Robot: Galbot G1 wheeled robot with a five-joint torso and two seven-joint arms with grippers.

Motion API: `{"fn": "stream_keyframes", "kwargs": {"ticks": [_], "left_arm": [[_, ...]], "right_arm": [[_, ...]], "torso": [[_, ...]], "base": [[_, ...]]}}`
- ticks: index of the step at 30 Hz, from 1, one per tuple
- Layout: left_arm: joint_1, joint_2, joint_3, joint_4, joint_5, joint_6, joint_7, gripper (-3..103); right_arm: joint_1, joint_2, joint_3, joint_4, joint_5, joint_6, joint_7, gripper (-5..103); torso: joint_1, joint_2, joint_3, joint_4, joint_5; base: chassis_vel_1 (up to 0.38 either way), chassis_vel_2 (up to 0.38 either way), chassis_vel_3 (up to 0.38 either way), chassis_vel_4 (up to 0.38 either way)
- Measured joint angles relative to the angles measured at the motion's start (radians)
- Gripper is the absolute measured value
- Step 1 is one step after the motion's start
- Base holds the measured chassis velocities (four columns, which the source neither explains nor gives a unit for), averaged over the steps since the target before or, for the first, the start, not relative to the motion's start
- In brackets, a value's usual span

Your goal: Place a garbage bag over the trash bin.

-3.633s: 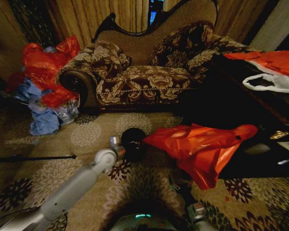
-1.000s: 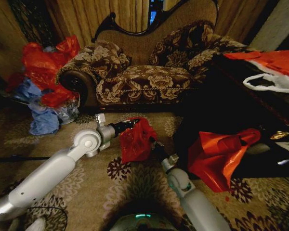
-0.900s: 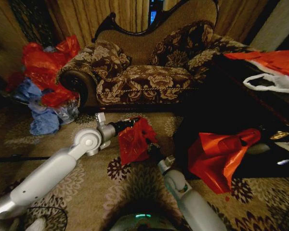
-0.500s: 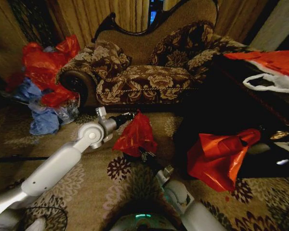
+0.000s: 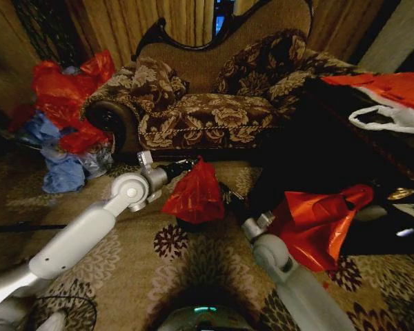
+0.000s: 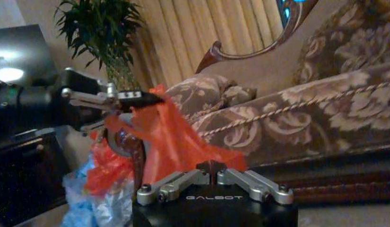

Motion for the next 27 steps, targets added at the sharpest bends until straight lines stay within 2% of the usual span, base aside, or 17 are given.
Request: {"fn": "stream_keyframes", "kwargs": {"ticks": [10,15,22,27], "left_arm": [[-0.018,-0.012,0.009,0.011,-0.002,0.001,-0.002,0],[-0.038,-0.010,0.011,-0.016,-0.026,0.003,-0.008,0],[-0.069,-0.006,0.004,-0.072,-0.074,0.015,-0.016,0],[-0.089,-0.012,0.002,-0.071,-0.081,0.018,-0.009,0]], "right_arm": [[0.006,-0.011,-0.023,0.027,0.033,-0.024,0.006,0],[0.056,0.000,-0.039,-0.042,0.031,-0.025,-0.002,0],[0.125,-0.030,-0.048,-0.143,0.102,-0.034,-0.045,0],[0.163,-0.019,-0.109,-0.173,0.126,-0.036,-0.056,0]], "torso": [[0.000,0.000,0.000,-0.0004,-0.0001],[0.000,0.000,0.000,-0.0001,-0.0001],[0.000,0.000,0.000,-0.0005,0.0000],[0.000,0.000,0.000,0.0000,-0.0002]], "base": [[0.000,0.000,0.000,0.000],[0.000,0.000,0.000,0.000],[0.000,0.000,0.000,0.000],[0.000,0.000,0.000,0.000]]}}
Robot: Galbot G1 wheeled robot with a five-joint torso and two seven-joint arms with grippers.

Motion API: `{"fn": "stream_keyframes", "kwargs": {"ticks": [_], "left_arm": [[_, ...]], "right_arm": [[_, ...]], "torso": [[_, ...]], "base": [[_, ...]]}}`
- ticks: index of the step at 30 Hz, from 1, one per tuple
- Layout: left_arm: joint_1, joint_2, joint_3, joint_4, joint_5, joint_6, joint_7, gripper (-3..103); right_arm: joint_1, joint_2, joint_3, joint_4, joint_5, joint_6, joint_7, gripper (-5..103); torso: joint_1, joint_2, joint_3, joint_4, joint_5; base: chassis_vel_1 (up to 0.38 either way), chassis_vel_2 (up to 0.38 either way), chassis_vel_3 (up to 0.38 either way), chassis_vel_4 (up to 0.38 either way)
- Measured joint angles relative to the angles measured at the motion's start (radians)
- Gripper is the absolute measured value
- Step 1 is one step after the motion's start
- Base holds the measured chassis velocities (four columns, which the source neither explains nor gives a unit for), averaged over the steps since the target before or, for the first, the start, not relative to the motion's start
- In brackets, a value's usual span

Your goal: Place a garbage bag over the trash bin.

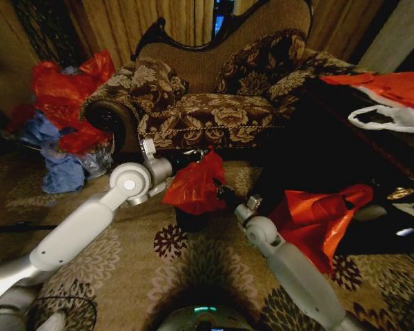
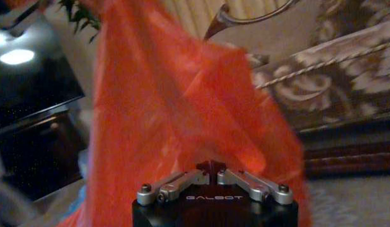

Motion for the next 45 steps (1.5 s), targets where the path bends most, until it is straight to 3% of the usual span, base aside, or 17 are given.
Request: {"fn": "stream_keyframes", "kwargs": {"ticks": [7,12,16,25,32,41,45], "left_arm": [[-0.019,-0.027,0.000,0.041,0.005,-0.001,0.006,0],[0.008,-0.026,-0.006,0.010,0.005,-0.001,0.005,0],[0.018,-0.021,-0.009,-0.014,0.001,-0.001,0.002,0],[-0.013,-0.046,-0.005,-0.018,-0.004,-0.008,-0.016,0],[-0.030,-0.075,-0.002,-0.036,-0.023,-0.015,-0.056,0],[0.039,-0.077,-0.025,-0.095,-0.045,-0.038,-0.087,0],[0.063,-0.086,-0.035,-0.106,-0.063,-0.059,-0.110,0]], "right_arm": [[-0.025,0.005,-0.046,0.080,-0.003,-0.012,0.006,0],[0.065,0.007,0.026,0.007,-0.021,-0.011,-0.009,0],[0.134,0.036,0.022,-0.070,-0.015,-0.005,-0.015,0],[0.133,0.084,-0.022,-0.100,-0.024,0.000,-0.016,0],[0.151,0.110,0.001,-0.157,-0.041,0.006,-0.017,0],[0.193,0.194,0.004,-0.280,-0.072,0.030,-0.027,0],[0.189,0.271,0.003,-0.349,-0.106,0.055,-0.017,0]], "torso": [[0.000,0.000,0.000,-0.0003,-0.0001],[0.000,0.000,0.000,-0.0004,0.0001],[0.000,0.000,0.000,0.0000,0.0001],[0.000,0.000,0.000,-0.0002,0.0003],[0.000,0.000,0.000,-0.0005,-0.0002],[0.000,0.000,0.000,-0.0003,0.0002],[0.000,0.000,0.000,0.0000,0.0000]], "base": [[0.000,0.000,0.000,0.000],[0.000,0.000,0.000,0.000],[0.000,0.000,0.000,0.000],[0.000,0.000,0.000,0.000],[0.000,0.000,0.000,0.000],[0.000,0.000,0.000,0.000],[0.000,0.000,0.000,0.000]]}}
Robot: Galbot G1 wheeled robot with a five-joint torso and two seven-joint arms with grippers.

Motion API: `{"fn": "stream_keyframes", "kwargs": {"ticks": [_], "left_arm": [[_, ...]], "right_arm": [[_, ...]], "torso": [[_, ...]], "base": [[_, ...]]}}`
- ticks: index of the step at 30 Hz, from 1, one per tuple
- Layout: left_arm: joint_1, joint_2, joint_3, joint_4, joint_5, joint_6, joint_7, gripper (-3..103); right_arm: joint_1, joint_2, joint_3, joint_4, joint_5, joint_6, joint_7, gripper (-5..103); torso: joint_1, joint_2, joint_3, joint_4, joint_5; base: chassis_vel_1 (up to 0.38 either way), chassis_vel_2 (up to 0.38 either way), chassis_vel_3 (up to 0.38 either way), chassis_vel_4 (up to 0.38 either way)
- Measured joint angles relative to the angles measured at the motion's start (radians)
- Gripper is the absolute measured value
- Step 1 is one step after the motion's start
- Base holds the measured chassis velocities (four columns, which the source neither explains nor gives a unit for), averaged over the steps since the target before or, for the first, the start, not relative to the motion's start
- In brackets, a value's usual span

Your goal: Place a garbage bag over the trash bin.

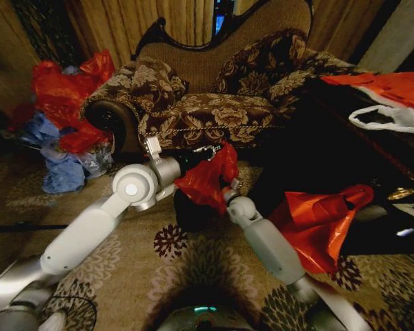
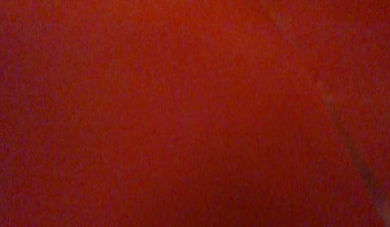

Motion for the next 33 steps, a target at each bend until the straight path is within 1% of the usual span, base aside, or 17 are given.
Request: {"fn": "stream_keyframes", "kwargs": {"ticks": [4,6,7,8,10,11,14,17,19,20,21,22,25,27,30,32,33], "left_arm": [[0.009,-0.004,-0.010,-0.008,-0.009,-0.010,-0.022,0],[0.012,-0.019,-0.011,-0.006,-0.011,-0.045,-0.093,0],[0.012,-0.019,-0.011,-0.006,-0.011,-0.045,-0.093,0],[0.015,-0.028,-0.011,0.004,-0.011,-0.063,-0.131,0],[0.020,-0.044,-0.012,0.030,0.000,-0.097,-0.195,0],[0.020,-0.044,-0.012,0.030,0.000,-0.097,-0.195,0],[0.027,-0.058,-0.021,0.054,0.005,-0.121,-0.242,0],[0.055,-0.081,-0.050,0.091,0.017,-0.147,-0.281,0],[0.062,-0.092,-0.060,0.102,0.019,-0.152,-0.296,0],[0.068,-0.108,-0.072,0.115,0.021,-0.165,-0.323,0],[0.068,-0.108,-0.072,0.115,0.021,-0.165,-0.323,0],[0.078,-0.136,-0.093,0.143,0.040,-0.189,-0.380,0],[0.089,-0.146,-0.100,0.167,0.073,-0.200,-0.407,0],[0.103,-0.162,-0.115,0.209,0.103,-0.212,-0.442,0],[0.109,-0.188,-0.120,0.266,0.140,-0.209,-0.449,0],[0.111,-0.222,-0.121,0.324,0.160,-0.207,-0.450,0],[0.111,-0.222,-0.121,0.324,0.160,-0.207,-0.450,0]], "right_arm": [[0.009,0.029,0.002,-0.048,-0.022,0.010,0.001,0],[0.028,0.044,-0.011,-0.080,-0.031,0.008,0.004,0],[0.028,0.044,-0.011,-0.080,-0.031,0.008,0.004,0],[0.033,0.042,-0.022,-0.084,-0.030,-0.004,0.008,0],[0.036,0.010,-0.057,-0.068,-0.017,-0.046,0.018,0],[0.036,0.010,-0.057,-0.068,-0.017,-0.046,0.018,0],[0.034,-0.038,-0.096,-0.034,-0.001,-0.100,0.020,0],[0.044,-0.109,-0.169,-0.012,0.030,-0.187,0.010,0],[0.054,-0.122,-0.188,-0.012,0.040,-0.207,0.006,0],[0.071,-0.132,-0.212,-0.015,0.063,-0.237,0.003,0],[0.071,-0.132,-0.212,-0.015,0.063,-0.237,0.003,0],[0.113,-0.129,-0.260,-0.045,0.114,-0.285,-0.001,0],[0.143,-0.097,-0.282,-0.090,0.119,-0.288,-0.002,0],[0.179,-0.052,-0.293,-0.140,0.130,-0.293,-0.003,0],[0.190,-0.042,-0.304,-0.164,0.128,-0.287,0.005,0],[0.187,-0.047,-0.304,-0.167,0.119,-0.273,0.023,0],[0.187,-0.047,-0.304,-0.167,0.119,-0.273,0.023,0]], "torso": [[0.000,0.000,0.000,-0.0002,0.0001],[0.000,0.000,0.000,-0.0001,0.0001],[0.000,0.000,0.000,-0.0001,0.0001],[0.000,0.000,0.000,-0.0001,0.0001],[0.000,0.000,0.000,-0.0001,0.0001],[0.000,0.000,0.000,-0.0001,0.0001],[0.000,0.000,0.000,-0.0003,0.0003],[0.000,0.000,0.000,-0.0004,0.0004],[0.000,0.000,0.000,-0.0003,0.0001],[0.000,0.000,0.000,-0.0003,0.0001],[0.000,0.000,0.000,-0.0003,0.0001],[0.000,0.000,0.000,-0.0005,0.0001],[0.000,0.000,0.000,-0.0004,0.0003],[0.000,0.000,0.000,0.0004,0.0000],[0.000,0.000,0.000,0.0010,0.0002],[0.000,0.000,0.000,-0.0004,-0.0001],[0.000,0.000,0.000,-0.0004,-0.0001]], "base": [[0.000,0.000,0.000,0.000],[0.000,0.000,0.000,0.000],[0.000,0.000,0.000,0.000],[0.000,0.000,0.000,0.000],[0.000,0.000,0.000,0.000],[0.000,0.000,0.000,0.000],[0.000,0.000,0.000,0.000],[0.000,0.000,0.000,0.000],[0.000,0.000,0.000,0.000],[0.000,0.000,0.000,0.000],[0.000,0.000,0.000,0.000],[0.000,0.000,0.000,0.000],[0.000,0.000,0.000,0.000],[0.000,0.000,0.000,0.000],[0.000,0.000,0.000,0.000],[0.000,0.000,0.000,0.000],[0.000,0.000,0.000,0.000]]}}
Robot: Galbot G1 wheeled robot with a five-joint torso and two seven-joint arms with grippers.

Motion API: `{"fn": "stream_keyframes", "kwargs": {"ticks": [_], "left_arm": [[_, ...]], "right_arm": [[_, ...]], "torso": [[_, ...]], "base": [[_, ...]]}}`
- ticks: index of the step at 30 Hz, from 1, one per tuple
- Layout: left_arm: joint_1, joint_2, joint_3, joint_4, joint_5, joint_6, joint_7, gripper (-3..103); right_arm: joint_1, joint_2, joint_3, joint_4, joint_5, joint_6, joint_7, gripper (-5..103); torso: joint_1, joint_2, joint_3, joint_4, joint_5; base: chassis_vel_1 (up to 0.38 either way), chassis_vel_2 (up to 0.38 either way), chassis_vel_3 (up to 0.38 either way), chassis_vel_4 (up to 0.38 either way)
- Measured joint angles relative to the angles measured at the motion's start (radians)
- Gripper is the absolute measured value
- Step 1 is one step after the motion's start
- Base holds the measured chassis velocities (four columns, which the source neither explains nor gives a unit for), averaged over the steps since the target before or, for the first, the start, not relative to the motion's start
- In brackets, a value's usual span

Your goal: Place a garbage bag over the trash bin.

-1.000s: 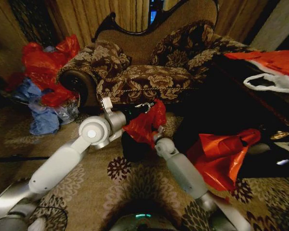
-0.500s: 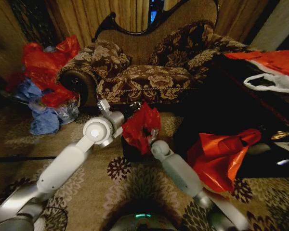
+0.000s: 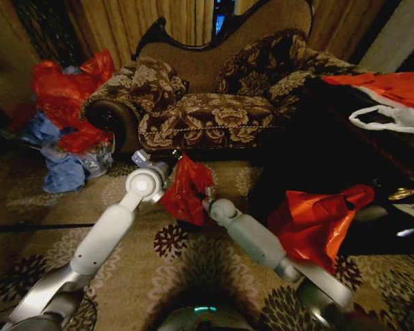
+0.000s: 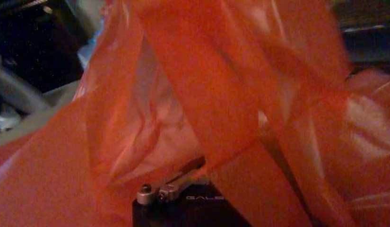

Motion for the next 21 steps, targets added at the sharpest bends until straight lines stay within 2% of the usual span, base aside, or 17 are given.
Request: {"fn": "stream_keyframes", "kwargs": {"ticks": [1,7,10,13,16,21], "left_arm": [[0.005,-0.008,-0.004,0.019,0.002,0.000,0.000,0],[0.031,-0.027,-0.009,0.024,-0.029,0.004,0.012,0],[0.031,-0.042,-0.005,0.013,-0.053,0.003,0.009,0],[0.022,-0.062,0.005,-0.012,-0.068,0.003,0.009,0],[0.011,-0.068,0.014,-0.026,-0.078,0.003,0.009,0],[-0.020,-0.078,0.026,-0.059,-0.101,-0.004,-0.013,0]], "right_arm": [[-0.001,0.000,0.003,0.000,-0.002,0.006,0.008,0],[0.015,0.020,0.019,-0.005,-0.021,0.059,0.006,0],[0.028,0.056,0.030,-0.033,-0.025,0.088,-0.007,0],[0.034,0.119,0.055,-0.134,-0.064,0.136,-0.031,0],[0.027,0.150,0.075,-0.190,-0.088,0.154,-0.037,0],[0.000,0.162,0.090,-0.239,-0.116,0.148,-0.047,0]], "torso": [[0.000,0.000,0.000,-0.0006,0.0003],[0.000,0.000,0.000,0.0005,0.0002],[0.000,0.000,0.000,0.0001,0.0002],[0.000,0.000,0.000,0.0003,0.0003],[0.000,0.000,0.000,0.0003,0.0002],[0.000,0.000,0.000,0.0003,0.0003]], "base": [[0.000,0.000,0.000,0.000],[0.000,0.000,0.000,0.000],[0.000,0.000,0.000,0.000],[0.000,0.000,0.000,0.000],[0.000,0.000,0.000,0.000],[0.000,0.000,0.000,0.000]]}}
